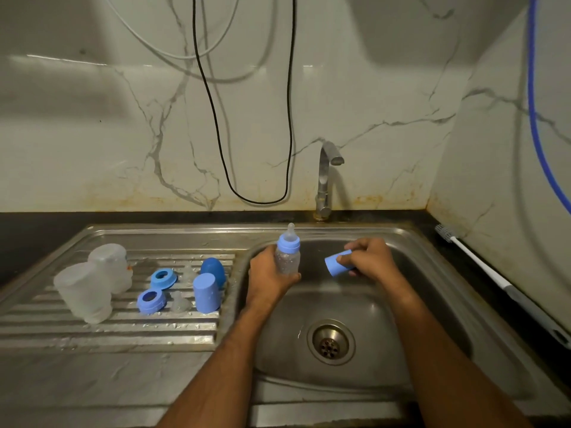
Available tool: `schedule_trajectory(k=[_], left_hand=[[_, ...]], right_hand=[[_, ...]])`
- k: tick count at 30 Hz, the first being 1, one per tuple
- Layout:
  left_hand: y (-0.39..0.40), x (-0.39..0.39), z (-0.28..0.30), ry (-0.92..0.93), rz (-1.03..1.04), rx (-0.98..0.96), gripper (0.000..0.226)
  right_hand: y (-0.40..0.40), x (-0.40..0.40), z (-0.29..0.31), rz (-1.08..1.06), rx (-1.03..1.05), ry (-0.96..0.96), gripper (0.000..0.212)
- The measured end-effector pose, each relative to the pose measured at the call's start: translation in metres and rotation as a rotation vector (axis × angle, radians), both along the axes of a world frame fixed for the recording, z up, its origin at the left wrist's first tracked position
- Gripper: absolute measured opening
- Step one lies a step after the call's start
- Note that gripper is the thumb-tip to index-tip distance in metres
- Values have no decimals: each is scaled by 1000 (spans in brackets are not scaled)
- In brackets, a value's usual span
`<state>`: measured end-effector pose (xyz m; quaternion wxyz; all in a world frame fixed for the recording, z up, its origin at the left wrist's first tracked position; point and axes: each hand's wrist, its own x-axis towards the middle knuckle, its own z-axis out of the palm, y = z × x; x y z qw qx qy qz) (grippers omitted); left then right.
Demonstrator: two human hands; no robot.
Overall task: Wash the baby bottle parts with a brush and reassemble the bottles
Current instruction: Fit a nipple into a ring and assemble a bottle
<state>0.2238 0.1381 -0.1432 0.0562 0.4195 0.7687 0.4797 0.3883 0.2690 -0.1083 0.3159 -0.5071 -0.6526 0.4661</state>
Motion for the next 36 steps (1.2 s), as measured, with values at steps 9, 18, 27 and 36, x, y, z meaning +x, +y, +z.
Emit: schedule_trajectory(k=[9, 18, 27, 36], left_hand=[[4, 0, -7, 0, -23, -64, 56], [4, 5, -9, 67, -113, -154, 59], [3, 7, -11, 127, -146, -158, 59], [5, 8, -13, 143, -167, -126, 63]], right_hand=[[-9, 3, 1, 29, 72, 431, 44], [-29, -10, 15, 205, 554, 403, 55], [-32, -13, 7, 303, 625, 275, 53], [-37, -18, 1, 349, 610, 166, 54]])
